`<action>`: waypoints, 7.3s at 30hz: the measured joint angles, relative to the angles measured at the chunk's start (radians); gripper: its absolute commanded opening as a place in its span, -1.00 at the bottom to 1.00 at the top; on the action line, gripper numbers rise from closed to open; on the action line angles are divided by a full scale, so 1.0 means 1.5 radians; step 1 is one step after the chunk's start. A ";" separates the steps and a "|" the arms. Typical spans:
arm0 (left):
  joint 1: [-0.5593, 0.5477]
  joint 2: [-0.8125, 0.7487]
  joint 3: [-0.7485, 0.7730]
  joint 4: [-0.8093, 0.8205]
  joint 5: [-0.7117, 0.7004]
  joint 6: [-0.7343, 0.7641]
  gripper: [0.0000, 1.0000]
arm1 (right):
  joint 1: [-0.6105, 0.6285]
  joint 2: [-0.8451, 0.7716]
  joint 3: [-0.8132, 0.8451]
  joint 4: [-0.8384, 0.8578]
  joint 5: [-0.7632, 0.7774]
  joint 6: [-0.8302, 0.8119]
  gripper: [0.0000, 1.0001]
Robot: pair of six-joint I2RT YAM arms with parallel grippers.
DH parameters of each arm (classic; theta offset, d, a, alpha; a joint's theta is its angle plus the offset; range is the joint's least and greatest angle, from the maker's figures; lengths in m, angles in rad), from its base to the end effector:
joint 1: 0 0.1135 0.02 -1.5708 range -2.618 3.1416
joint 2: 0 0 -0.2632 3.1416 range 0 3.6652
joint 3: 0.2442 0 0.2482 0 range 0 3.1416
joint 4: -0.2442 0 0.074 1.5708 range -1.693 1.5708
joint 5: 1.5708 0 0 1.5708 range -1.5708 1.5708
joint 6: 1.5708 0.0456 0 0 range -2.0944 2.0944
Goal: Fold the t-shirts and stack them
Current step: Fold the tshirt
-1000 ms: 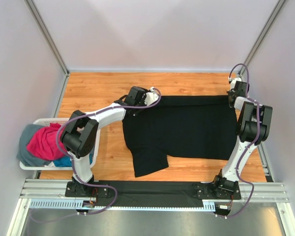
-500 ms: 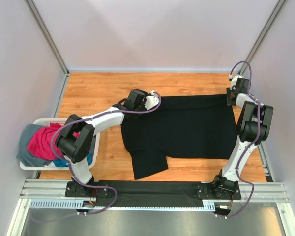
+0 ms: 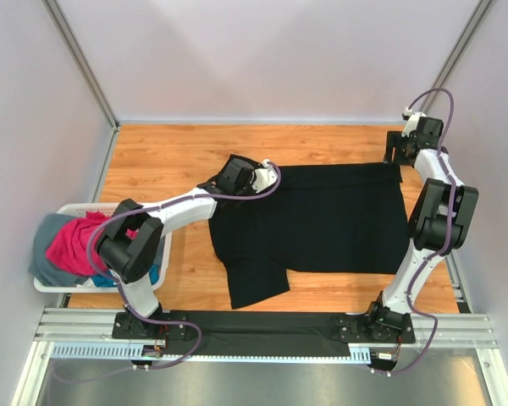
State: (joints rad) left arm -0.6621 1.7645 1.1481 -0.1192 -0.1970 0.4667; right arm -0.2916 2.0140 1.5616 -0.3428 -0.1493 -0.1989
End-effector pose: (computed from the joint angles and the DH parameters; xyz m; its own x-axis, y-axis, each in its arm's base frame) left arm 0.3130 -0.2327 0.2019 -0.2529 0.7566 -0.6030 0.6743 0.5848 0.4509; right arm 0.4417 -0.1255 0.2149 -0.7068 0.0082 -0.7073 0.0458 0.9984 -0.0342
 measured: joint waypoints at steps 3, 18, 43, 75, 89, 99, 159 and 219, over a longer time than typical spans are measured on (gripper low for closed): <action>-0.004 -0.010 -0.007 0.000 -0.011 -0.008 -1.00 | -0.003 -0.023 0.010 -0.008 -0.005 0.034 0.43; -0.036 -0.034 -0.033 0.006 -0.061 -0.059 -1.00 | -0.011 -0.035 -0.003 -0.013 -0.007 0.196 0.30; 0.003 -0.134 -0.001 -0.088 -0.072 -0.402 0.93 | 0.072 -0.037 -0.039 -0.031 -0.037 0.258 0.35; 0.065 -0.090 -0.120 -0.076 0.057 -1.117 0.40 | 0.300 0.065 0.028 -0.012 -0.072 0.488 -0.39; 0.040 -0.062 -0.131 -0.042 0.020 -1.210 0.33 | 0.344 0.077 0.051 -0.040 -0.026 0.419 -0.50; 0.032 -0.030 -0.131 -0.033 0.007 -1.228 -0.02 | 0.338 0.149 0.131 -0.068 0.009 0.408 -0.75; -0.107 0.026 0.056 -0.165 -0.053 -1.238 -1.00 | 0.337 0.194 0.168 -0.097 0.032 0.412 -0.85; -0.041 -0.143 0.056 -0.303 -0.058 -1.159 0.86 | 0.339 -0.055 0.027 -0.159 -0.067 0.408 -0.10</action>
State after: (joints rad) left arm -0.7231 1.5505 1.2316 -0.5739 -0.2848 -1.2716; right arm 0.2169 1.9320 1.6024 -0.5816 -0.2501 0.4129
